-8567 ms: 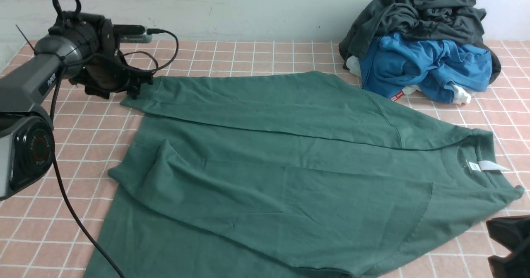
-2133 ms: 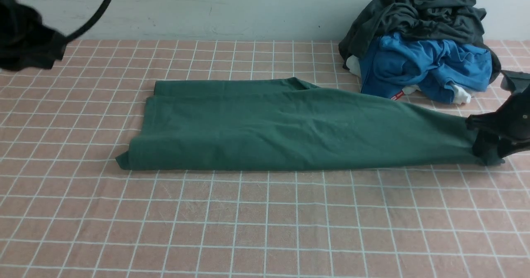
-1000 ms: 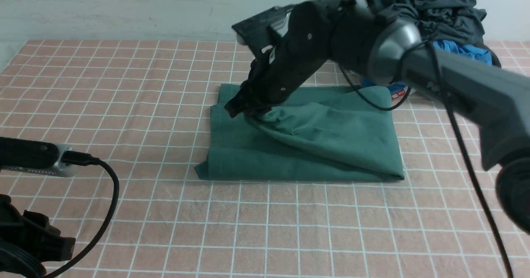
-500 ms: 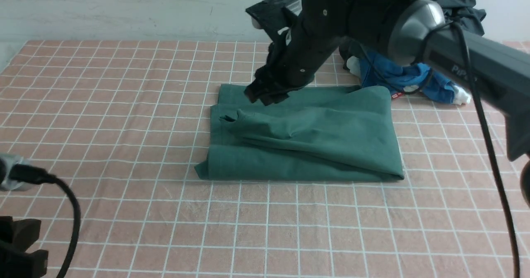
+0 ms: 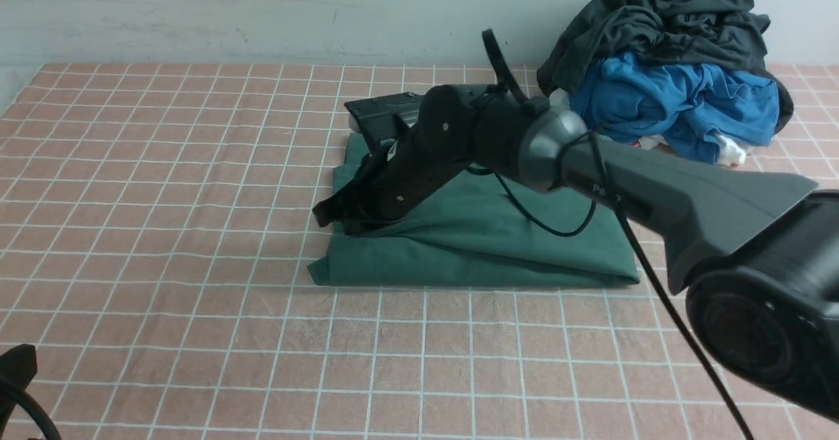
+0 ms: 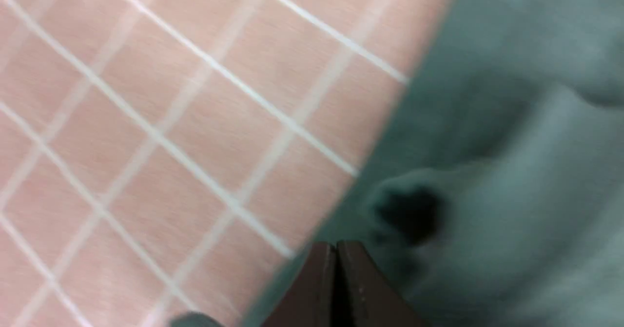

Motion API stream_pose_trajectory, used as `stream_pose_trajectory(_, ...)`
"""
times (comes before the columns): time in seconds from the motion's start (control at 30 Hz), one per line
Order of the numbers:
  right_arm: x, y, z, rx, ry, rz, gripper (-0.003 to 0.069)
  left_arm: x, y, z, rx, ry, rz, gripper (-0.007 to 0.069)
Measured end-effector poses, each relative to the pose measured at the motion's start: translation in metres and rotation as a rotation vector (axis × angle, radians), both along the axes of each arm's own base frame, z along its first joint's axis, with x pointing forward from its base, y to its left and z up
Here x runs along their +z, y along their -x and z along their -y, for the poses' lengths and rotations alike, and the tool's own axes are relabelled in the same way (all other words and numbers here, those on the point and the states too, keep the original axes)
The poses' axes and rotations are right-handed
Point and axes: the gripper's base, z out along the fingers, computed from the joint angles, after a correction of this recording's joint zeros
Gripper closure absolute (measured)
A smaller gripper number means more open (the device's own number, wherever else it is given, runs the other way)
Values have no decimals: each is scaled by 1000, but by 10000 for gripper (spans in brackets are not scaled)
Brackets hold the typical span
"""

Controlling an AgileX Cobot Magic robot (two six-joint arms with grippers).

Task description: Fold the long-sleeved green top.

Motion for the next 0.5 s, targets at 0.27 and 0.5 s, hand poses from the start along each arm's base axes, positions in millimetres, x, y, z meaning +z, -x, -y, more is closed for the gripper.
stream_pose_trajectory(0.27,95,11,25,43,68,233,671,1,0,0,0,1,12,603)
stream_pose_trajectory(0.5,181,37,64,37,217,428,671,4,-1,0,-3,-4,43,619)
